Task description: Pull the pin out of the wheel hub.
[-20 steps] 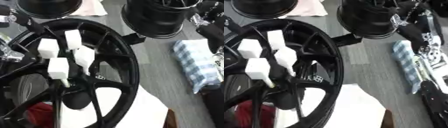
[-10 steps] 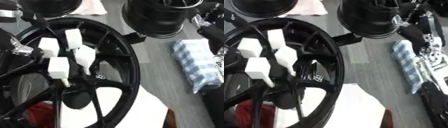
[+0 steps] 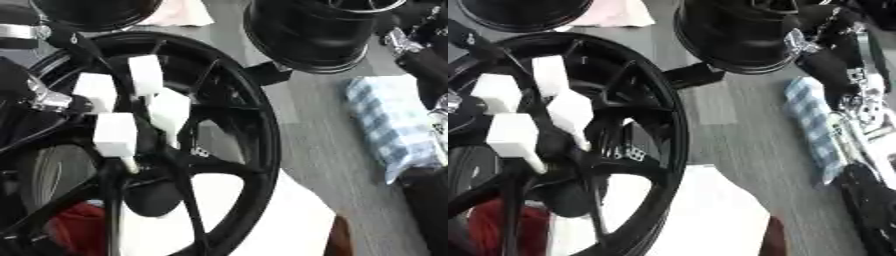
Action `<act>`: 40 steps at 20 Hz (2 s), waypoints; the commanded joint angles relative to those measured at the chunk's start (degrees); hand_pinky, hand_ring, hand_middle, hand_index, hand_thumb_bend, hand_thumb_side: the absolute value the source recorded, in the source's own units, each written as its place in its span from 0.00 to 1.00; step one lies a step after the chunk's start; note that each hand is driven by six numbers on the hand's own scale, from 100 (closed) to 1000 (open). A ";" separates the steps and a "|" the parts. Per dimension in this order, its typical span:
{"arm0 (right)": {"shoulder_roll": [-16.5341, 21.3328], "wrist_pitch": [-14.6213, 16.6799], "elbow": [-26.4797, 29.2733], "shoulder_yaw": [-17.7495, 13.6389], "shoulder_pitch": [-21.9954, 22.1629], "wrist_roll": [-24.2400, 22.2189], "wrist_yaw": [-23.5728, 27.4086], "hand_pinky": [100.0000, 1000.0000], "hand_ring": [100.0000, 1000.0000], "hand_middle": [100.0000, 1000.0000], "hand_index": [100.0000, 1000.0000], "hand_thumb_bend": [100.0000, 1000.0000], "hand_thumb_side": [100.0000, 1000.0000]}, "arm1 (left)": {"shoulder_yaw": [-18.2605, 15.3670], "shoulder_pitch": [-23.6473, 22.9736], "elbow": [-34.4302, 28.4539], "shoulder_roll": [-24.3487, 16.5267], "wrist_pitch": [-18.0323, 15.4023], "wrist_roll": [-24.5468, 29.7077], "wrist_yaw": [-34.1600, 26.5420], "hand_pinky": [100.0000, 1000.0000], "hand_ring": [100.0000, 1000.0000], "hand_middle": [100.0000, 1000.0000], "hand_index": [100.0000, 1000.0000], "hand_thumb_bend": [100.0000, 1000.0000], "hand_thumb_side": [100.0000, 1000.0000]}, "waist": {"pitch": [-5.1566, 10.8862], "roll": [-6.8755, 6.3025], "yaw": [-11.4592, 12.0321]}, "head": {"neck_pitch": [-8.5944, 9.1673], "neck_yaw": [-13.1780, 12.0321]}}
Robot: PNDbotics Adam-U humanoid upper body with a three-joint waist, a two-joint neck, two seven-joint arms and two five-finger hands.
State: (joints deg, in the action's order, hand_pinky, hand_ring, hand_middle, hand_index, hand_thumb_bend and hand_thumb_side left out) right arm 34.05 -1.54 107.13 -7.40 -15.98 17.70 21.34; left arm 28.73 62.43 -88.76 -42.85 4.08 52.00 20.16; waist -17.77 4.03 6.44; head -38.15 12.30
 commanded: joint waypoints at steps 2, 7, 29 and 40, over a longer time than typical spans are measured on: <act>1.00 0.07 0.37 -0.62 -0.67 0.25 0.30 0.61 0.54 0.41 0.56 0.22 0.07 | -0.53 0.45 0.33 -0.59 -0.57 -0.03 -0.28 0.93 0.86 0.77 0.90 0.42 0.58 | 0.67 -0.15 -0.31 | 0.20 -0.13; 0.81 0.11 0.38 -0.63 -0.79 0.29 0.45 0.61 0.54 0.41 0.56 0.21 0.07 | -0.68 0.09 0.94 -0.33 -1.03 -0.03 0.54 0.92 0.85 0.77 0.89 0.42 0.57 | 0.46 -0.11 -0.68 | 0.14 -0.64; 0.33 0.30 0.38 -0.77 -0.65 0.48 0.82 0.61 0.54 0.41 0.56 0.21 0.08 | -1.44 -0.09 1.63 0.48 -1.11 -0.03 1.53 0.83 0.67 0.54 0.76 0.14 0.39 | 0.18 0.34 -1.07 | 0.51 -1.37; 0.11 0.01 0.16 -0.94 -0.36 1.11 0.79 0.60 0.53 0.41 0.56 0.21 0.08 | -2.24 0.47 0.52 0.55 0.84 -0.03 -1.58 0.77 0.54 0.39 0.56 0.00 0.25 | 0.41 0.29 -0.99 | 0.12 -1.18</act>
State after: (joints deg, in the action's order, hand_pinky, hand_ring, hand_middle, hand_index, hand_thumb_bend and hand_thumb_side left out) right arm 33.03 -1.54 106.82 -7.59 -16.05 18.64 21.83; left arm 27.87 61.50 -87.35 -41.37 4.41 52.09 19.23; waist -18.56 4.55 5.51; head -38.15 11.02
